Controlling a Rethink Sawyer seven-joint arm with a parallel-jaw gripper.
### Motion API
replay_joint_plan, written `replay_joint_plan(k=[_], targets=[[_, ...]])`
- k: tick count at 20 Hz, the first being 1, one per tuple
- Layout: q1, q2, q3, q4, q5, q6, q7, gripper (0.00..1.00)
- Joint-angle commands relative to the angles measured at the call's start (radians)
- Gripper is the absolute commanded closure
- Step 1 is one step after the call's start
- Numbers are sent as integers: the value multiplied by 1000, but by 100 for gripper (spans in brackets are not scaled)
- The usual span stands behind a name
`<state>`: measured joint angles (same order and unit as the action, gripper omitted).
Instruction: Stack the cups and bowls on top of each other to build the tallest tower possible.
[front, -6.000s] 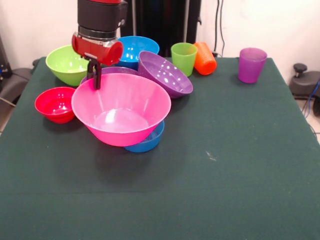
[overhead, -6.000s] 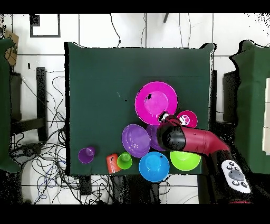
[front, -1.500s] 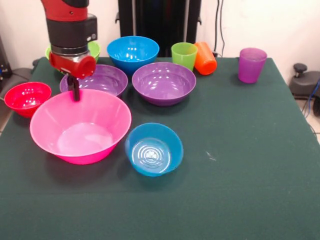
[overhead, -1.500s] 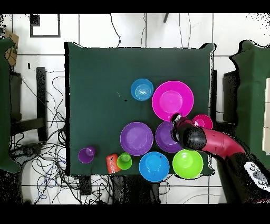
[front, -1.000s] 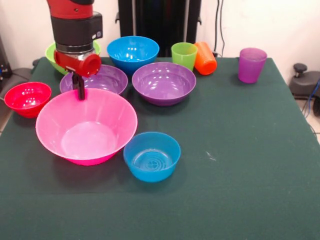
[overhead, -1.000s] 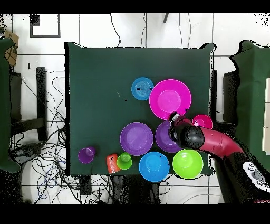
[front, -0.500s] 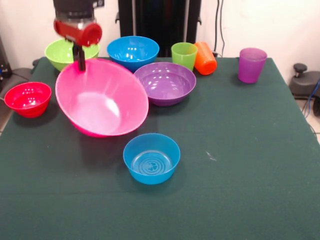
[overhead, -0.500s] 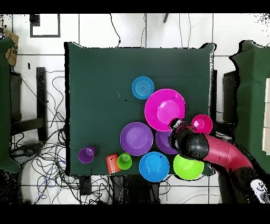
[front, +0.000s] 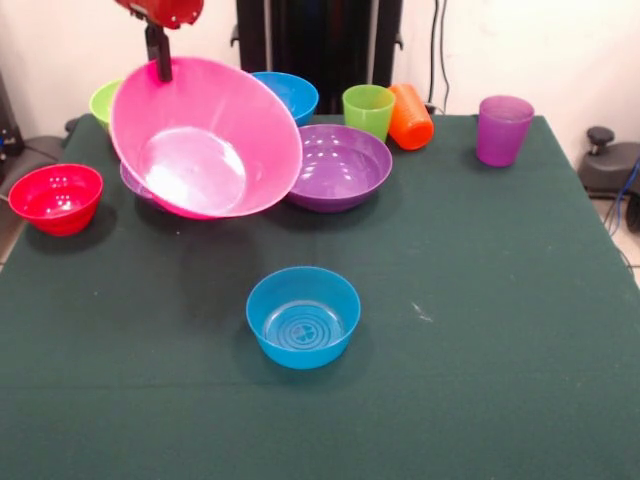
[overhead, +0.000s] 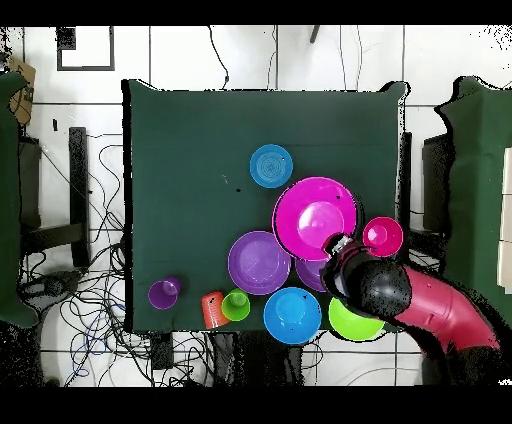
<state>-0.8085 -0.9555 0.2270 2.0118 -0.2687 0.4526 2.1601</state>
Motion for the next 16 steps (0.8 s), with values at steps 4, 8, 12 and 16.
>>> replay_joint_plan(k=[4, 8, 12, 16], targets=[[54, 127, 100, -66, 47, -67, 43, 100], [67, 180, 101, -108, 58, -95, 54, 100], [92, 215, 102, -148, 85, -102, 79, 100], [101, 219, 108, -160, 109, -92, 84, 100]])
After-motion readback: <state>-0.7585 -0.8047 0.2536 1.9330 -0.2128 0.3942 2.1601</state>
